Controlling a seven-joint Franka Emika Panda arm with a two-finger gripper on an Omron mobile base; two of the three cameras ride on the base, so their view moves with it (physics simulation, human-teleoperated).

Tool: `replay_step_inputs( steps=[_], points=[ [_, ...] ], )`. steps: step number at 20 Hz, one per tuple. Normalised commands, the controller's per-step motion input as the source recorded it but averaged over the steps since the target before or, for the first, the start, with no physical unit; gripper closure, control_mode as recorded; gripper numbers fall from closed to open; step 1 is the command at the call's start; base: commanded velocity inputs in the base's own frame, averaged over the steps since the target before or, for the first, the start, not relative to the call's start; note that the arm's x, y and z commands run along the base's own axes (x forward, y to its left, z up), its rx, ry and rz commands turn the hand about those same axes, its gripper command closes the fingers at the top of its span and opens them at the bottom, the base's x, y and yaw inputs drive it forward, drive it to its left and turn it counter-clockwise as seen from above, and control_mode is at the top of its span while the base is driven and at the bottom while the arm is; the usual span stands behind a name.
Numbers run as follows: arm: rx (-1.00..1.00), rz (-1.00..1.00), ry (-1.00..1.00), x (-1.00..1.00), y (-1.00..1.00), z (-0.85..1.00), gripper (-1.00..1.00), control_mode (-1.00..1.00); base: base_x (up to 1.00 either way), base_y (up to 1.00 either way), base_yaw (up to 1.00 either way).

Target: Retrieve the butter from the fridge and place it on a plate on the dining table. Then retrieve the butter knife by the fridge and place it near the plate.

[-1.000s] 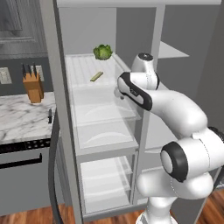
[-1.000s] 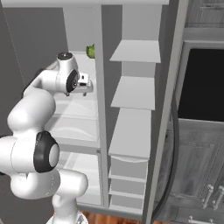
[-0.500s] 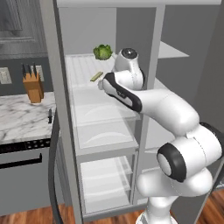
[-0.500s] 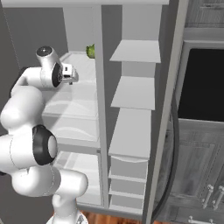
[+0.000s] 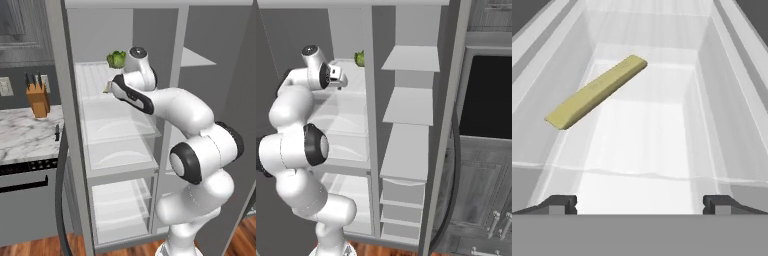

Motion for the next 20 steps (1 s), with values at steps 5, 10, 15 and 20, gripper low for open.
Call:
replay_step_inputs(
  steps=[5,10,15,20],
  points=[
    [0.06,-0.05,0.00,0.14,0.03,0.00,-1.00,-1.00,0.00,0.00,0.00],
    [0.11,-0.05,0.00,0.00,0.00,0.00,-1.00,-1.00,0.00,0.00,0.00],
    [0.08,-0.04,-0.02,0.06,0.10,0.00,-1.00,-1.00,0.00,0.00,0.00],
    [0.02,-0.04,-0.01,0.22,0.26,0.00,-1.00,-1.00,0.00,0.00,0.00]
  ],
)
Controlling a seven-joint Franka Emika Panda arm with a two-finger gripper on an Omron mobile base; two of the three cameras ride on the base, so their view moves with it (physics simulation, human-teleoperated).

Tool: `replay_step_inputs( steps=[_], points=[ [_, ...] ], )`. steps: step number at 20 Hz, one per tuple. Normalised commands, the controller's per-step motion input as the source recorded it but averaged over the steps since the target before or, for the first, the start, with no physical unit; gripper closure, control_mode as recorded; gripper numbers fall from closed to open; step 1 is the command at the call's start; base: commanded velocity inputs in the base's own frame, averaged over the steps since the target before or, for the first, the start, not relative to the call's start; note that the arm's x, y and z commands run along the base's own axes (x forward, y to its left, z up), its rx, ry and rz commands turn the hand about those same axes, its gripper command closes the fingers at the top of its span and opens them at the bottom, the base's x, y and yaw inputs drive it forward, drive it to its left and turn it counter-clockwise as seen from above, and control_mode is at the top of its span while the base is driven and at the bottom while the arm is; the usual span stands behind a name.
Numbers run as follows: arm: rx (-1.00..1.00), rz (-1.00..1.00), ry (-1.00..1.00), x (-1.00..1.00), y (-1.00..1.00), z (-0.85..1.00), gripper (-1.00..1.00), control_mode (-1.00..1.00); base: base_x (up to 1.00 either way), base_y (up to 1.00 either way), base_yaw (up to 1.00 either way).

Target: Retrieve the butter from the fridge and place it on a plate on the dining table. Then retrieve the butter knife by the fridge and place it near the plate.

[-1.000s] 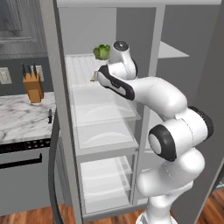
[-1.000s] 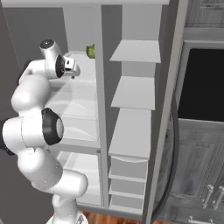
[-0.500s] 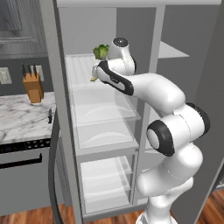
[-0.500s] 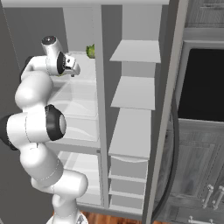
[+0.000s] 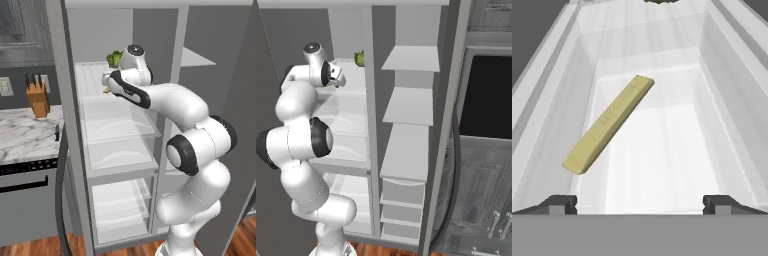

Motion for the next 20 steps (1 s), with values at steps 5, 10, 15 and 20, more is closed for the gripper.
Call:
replay_step_inputs(
  steps=[5,10,15,20],
  points=[
    [0.00,-0.07,0.00,0.33,0.17,0.00,-1.00,-1.00,0.00,0.00,0.00],
    [0.00,-0.05,0.00,0.21,0.01,0.00,-1.00,-1.00,0.00,0.00,0.00],
    [0.00,-0.04,0.00,0.18,0.00,0.00,-1.00,-1.00,0.00,0.00,0.00],
    [0.00,-0.05,0.00,0.15,0.01,-0.01,-1.00,-1.00,0.00,0.00,0.00]
  ],
)
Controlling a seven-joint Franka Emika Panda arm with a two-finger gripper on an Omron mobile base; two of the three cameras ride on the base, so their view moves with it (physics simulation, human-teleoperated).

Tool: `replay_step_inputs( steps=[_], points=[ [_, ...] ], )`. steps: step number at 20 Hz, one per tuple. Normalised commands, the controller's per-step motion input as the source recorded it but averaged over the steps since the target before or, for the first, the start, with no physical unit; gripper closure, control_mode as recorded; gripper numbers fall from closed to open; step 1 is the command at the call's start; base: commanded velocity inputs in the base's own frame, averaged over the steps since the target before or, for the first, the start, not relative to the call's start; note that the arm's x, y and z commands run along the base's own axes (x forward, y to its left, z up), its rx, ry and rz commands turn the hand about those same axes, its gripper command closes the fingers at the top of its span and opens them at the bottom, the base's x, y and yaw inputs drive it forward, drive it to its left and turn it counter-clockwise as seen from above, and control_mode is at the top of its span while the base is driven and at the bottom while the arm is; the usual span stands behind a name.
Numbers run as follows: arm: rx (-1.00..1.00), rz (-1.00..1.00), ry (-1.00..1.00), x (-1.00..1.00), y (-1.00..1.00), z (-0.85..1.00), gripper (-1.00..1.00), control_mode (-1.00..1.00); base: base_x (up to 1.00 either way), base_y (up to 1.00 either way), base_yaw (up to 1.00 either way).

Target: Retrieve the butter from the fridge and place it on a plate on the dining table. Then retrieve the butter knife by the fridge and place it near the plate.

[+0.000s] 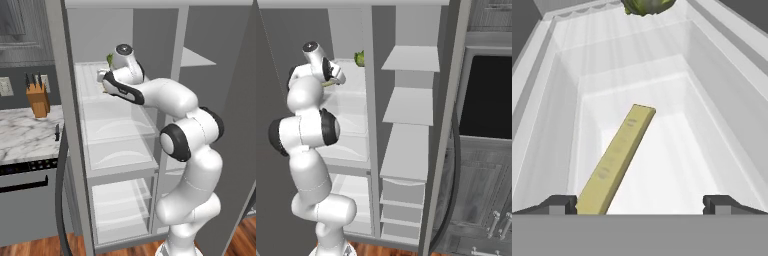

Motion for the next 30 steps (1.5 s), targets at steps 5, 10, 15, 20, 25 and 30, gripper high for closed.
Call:
replay_step_inputs(
  steps=[5,10,15,20,25,30],
  points=[
    [0.00,-0.03,0.00,0.24,0.08,-0.11,-1.00,-1.00,0.00,0.00,0.00],
    [0.00,0.00,0.00,0.31,0.15,-0.14,-1.00,-1.00,0.00,0.00,0.00],
    [0.00,0.00,0.02,0.28,0.00,0.00,-1.00,-1.00,0.00,0.00,0.00],
    [0.00,0.00,0.07,0.31,0.01,0.00,-1.00,-1.00,0.00,0.00,0.00],
    [0.00,0.00,0.11,0.10,0.00,-0.02,-1.00,-1.00,0.00,0.00,0.00],
    [0.00,0.00,0.06,0.00,0.00,-0.26,-1.00,-1.00,0.00,0.00,0.00]
  ],
)
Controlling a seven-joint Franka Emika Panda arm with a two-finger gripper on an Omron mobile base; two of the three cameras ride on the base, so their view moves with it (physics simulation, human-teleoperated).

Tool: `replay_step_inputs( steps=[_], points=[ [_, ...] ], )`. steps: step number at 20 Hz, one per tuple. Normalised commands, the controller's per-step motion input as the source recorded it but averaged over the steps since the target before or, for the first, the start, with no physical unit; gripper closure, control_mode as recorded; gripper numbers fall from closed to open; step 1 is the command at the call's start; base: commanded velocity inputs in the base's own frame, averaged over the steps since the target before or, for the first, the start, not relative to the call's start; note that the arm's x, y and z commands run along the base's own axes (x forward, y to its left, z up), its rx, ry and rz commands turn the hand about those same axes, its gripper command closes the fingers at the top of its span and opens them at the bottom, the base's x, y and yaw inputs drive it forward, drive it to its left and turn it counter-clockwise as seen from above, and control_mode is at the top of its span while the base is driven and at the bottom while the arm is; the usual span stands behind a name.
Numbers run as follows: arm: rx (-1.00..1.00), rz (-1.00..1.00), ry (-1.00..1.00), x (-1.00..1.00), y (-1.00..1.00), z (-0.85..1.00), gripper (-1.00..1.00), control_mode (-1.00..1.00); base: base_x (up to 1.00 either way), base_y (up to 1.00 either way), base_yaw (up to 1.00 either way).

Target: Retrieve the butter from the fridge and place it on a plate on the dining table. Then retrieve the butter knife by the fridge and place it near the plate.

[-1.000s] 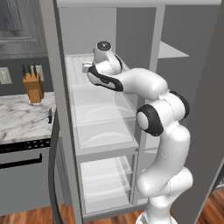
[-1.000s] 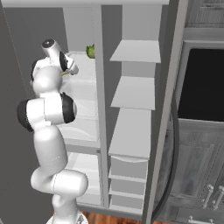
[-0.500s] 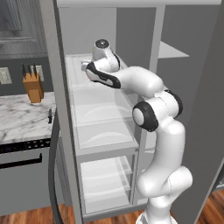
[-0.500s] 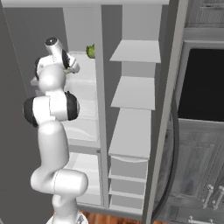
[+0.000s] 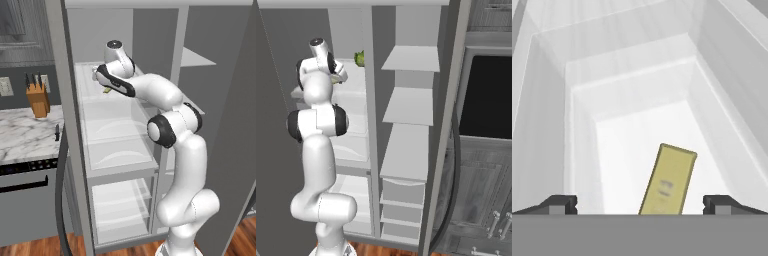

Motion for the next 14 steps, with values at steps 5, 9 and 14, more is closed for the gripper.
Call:
replay_step_inputs(
  steps=[5,9,14],
  points=[
    [0.00,0.00,0.01,-0.01,0.00,-0.44,-1.00,-1.00,0.00,0.00,0.00],
    [0.00,0.00,0.00,-0.06,0.00,-0.47,1.00,-1.00,0.00,0.00,0.00],
    [0.01,0.00,0.00,-0.13,-0.13,-0.38,1.00,-1.00,0.00,0.00,0.00]
  ],
)
